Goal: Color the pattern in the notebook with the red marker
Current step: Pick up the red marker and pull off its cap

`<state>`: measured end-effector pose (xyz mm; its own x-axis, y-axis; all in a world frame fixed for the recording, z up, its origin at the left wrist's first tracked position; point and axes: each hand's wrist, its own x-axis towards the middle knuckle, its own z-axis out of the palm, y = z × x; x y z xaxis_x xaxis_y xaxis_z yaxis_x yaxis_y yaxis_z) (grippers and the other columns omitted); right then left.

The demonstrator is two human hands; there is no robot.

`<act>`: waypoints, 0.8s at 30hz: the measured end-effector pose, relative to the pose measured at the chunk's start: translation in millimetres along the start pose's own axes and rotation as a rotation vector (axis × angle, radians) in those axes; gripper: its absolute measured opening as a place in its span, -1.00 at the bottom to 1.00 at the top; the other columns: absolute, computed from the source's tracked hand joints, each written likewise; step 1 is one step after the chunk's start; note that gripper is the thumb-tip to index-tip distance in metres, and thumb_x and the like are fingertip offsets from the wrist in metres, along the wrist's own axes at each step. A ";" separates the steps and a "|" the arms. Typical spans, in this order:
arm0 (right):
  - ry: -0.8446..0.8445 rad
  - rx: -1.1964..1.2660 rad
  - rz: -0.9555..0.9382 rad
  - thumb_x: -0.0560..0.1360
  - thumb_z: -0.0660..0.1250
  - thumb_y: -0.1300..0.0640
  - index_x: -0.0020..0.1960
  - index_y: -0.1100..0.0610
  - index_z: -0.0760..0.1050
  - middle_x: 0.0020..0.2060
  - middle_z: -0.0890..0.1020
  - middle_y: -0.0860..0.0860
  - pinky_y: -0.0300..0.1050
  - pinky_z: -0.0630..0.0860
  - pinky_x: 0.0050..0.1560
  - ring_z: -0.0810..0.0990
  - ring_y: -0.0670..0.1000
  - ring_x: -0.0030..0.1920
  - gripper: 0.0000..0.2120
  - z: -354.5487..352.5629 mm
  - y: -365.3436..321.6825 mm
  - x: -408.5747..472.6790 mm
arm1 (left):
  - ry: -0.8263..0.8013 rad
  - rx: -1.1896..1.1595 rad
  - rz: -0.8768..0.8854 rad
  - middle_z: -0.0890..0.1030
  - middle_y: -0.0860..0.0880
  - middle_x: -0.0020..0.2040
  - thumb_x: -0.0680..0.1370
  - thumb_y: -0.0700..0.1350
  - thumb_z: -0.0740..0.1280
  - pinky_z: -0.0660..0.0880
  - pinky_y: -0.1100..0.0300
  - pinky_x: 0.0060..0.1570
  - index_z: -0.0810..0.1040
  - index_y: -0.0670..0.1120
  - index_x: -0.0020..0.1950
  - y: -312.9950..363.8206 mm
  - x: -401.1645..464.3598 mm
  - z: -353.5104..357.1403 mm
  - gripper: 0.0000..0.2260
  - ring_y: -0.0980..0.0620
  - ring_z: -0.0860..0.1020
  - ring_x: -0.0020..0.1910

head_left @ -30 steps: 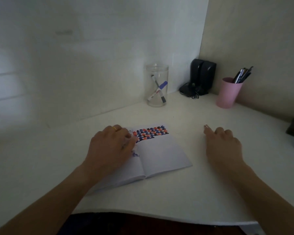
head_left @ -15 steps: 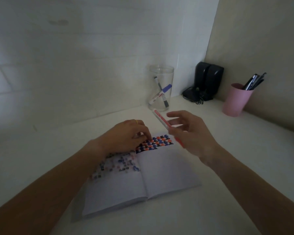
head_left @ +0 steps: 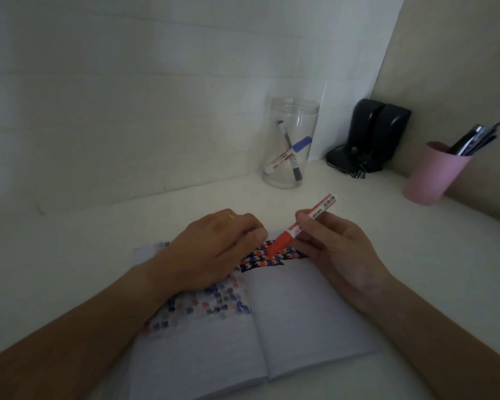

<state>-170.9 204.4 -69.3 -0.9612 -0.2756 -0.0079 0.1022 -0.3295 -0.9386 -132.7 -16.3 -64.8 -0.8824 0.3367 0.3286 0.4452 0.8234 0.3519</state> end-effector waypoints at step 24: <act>-0.116 -0.078 -0.218 0.38 0.51 0.05 -0.20 0.30 0.69 -0.40 0.68 0.12 -0.23 0.55 -0.39 0.60 0.00 -0.42 -0.72 17.9 -5.0 -17.8 | 0.077 0.032 0.181 0.39 0.16 -0.28 0.70 0.10 0.05 0.30 0.35 -0.26 0.36 0.05 -0.06 29.1 -0.9 -10.2 -0.77 0.13 0.39 -0.34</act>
<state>-149.7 194.8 -58.2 -0.9221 -0.3091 0.2327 -0.1283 -0.3232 -0.9376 -117.4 2.7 -45.9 -0.7738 0.4457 0.4502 0.5894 0.7669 0.2538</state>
